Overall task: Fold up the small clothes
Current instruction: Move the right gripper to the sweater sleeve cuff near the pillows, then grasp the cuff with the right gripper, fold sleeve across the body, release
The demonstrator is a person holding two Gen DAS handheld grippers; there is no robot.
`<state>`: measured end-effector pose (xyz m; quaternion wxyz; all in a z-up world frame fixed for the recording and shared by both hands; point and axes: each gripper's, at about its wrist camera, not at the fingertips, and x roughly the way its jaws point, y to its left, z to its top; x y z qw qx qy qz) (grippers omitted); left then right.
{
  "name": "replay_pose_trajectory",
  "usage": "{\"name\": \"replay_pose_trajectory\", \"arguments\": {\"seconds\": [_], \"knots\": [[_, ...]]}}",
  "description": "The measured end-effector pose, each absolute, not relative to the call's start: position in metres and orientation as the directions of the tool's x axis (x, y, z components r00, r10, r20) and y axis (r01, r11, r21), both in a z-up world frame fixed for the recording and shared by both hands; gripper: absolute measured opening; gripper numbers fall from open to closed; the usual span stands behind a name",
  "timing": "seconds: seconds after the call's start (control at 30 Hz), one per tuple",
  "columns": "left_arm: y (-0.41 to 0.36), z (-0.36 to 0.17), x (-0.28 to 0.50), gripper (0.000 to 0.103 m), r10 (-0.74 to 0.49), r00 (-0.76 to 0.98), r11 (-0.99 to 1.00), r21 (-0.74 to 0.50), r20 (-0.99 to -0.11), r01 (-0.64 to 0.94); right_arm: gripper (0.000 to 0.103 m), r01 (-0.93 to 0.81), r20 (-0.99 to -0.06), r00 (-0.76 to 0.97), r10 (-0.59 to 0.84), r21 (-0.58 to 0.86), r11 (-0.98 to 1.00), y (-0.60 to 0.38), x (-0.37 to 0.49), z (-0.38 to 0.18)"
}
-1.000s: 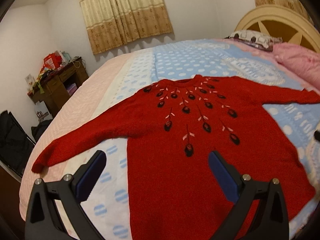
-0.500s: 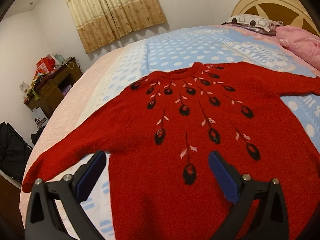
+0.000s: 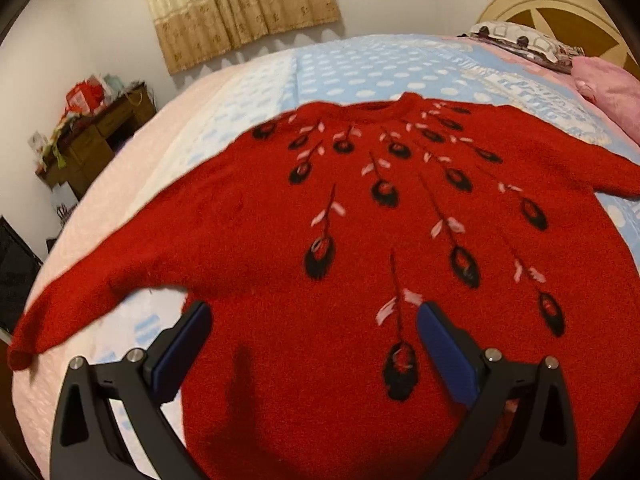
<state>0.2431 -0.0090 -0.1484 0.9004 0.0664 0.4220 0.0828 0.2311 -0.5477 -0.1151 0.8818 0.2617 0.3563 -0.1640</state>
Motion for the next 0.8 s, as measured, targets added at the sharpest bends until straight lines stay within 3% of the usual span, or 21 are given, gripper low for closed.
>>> {"name": "replay_pose_trajectory", "arguments": {"seconds": [0.17,0.43,0.5,0.57,0.8], "knots": [[0.002,-0.154,0.241,0.103,0.149,0.634,0.989,0.102,-0.758,-0.111,0.050,0.517,-0.722,0.682,-0.116,0.364,0.775,-0.573,0.234,-0.115],[0.004,-0.157,0.238,0.103,0.134,0.659,0.991,0.080,-0.740,-0.111,0.048,0.527,-0.730,0.675,-0.107,0.376,0.762,-0.582,0.264,-0.116],[0.005,-0.159,0.238,0.103,0.124,0.662,0.991,0.065,-0.739,-0.114,0.036,0.539,-0.737,0.664,-0.121,0.360,0.761,-0.584,0.272,-0.118],[0.009,-0.159,0.238,0.103,0.116,0.665,0.992,0.052,-0.738,-0.116,0.017,0.555,-0.747,0.653,-0.123,0.361,0.749,-0.589,0.280,-0.120],[0.011,-0.163,0.238,0.103,0.086,0.669,0.994,0.014,-0.739,-0.112,0.010,0.521,-0.736,0.663,-0.137,0.323,0.790,-0.574,0.293,-0.107]]}}
